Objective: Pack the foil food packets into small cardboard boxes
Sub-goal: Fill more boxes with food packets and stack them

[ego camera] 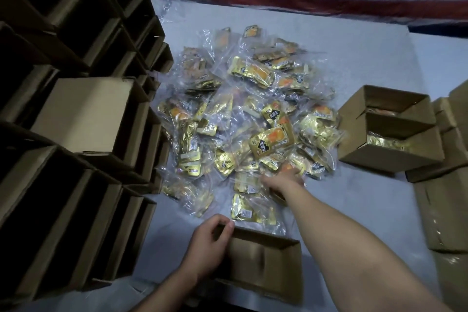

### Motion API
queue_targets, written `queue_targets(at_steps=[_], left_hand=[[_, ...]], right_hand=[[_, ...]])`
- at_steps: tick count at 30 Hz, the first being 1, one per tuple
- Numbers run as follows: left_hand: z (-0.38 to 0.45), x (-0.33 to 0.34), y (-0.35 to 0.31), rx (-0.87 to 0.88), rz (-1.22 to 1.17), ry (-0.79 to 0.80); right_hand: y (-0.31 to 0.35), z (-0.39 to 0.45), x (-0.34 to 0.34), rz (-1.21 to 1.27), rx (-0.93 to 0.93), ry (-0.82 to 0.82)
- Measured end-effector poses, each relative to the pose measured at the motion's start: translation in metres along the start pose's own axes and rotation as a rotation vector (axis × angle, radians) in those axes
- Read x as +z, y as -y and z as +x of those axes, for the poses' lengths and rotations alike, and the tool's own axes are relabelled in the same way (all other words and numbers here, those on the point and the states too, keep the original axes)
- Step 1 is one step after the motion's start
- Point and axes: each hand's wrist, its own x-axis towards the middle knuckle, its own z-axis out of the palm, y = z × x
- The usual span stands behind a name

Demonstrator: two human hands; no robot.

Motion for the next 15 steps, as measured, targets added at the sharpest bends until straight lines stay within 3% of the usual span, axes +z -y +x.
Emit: queue_targets(at_steps=[7,11,15], left_hand=[[0.003,0.0,-0.001,-0.017,-0.008,0.027],[0.005,0.002,0.001,0.007,-0.002,0.001],[0.005,0.002,0.002,0.023,-0.008,-0.003]], right_hand=[[-0.017,-0.006,-0.008,-0.075,-0.104,-0.012],[-0.044,-0.025,-0.043,0.247,-0.185,0.324],[-0.076,-0.056,-0.08,0.629,-0.097,0.607]])
